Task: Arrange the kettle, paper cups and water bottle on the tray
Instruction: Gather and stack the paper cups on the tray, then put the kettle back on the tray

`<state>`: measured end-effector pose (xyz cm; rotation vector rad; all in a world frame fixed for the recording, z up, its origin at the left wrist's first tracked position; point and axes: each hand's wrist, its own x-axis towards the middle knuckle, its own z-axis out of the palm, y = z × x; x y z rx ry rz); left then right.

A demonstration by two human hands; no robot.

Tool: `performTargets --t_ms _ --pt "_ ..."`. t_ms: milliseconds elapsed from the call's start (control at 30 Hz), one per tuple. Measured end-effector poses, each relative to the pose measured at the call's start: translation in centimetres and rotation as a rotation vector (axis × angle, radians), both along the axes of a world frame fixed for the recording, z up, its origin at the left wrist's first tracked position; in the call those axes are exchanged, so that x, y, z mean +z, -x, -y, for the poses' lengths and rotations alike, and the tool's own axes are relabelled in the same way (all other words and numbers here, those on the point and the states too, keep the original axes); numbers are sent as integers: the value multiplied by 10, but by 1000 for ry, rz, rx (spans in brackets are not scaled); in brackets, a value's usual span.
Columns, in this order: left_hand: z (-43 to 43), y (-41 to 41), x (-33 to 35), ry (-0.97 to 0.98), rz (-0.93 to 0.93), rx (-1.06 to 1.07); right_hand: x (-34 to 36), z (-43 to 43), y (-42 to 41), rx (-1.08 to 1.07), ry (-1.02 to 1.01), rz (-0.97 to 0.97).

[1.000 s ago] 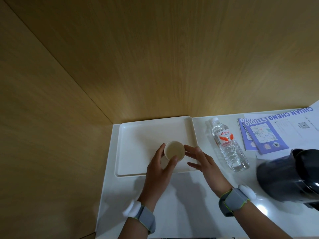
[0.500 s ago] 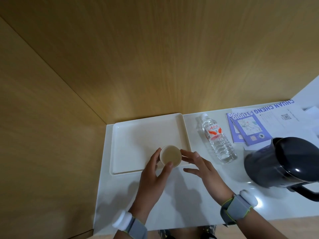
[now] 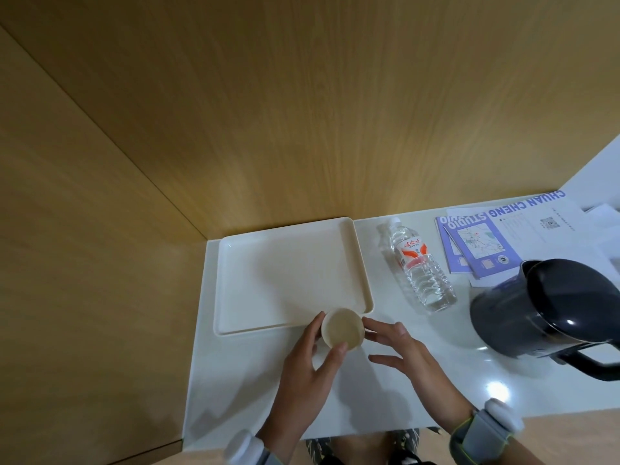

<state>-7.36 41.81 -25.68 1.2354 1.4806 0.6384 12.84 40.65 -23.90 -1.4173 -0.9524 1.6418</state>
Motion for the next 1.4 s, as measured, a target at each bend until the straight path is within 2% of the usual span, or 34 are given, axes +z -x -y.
performTargets --t_ms 567,1033,1400 --pt "8 0 -9 44 21 -53 -16 6 -1 -47 65 -7" --pt "-4 5 0 -6 -18 0 -12 1 -18 -143 -10 -15" --pt "-42 -19 30 -98 75 -69 5 -1 -48 -267 -136 -10"
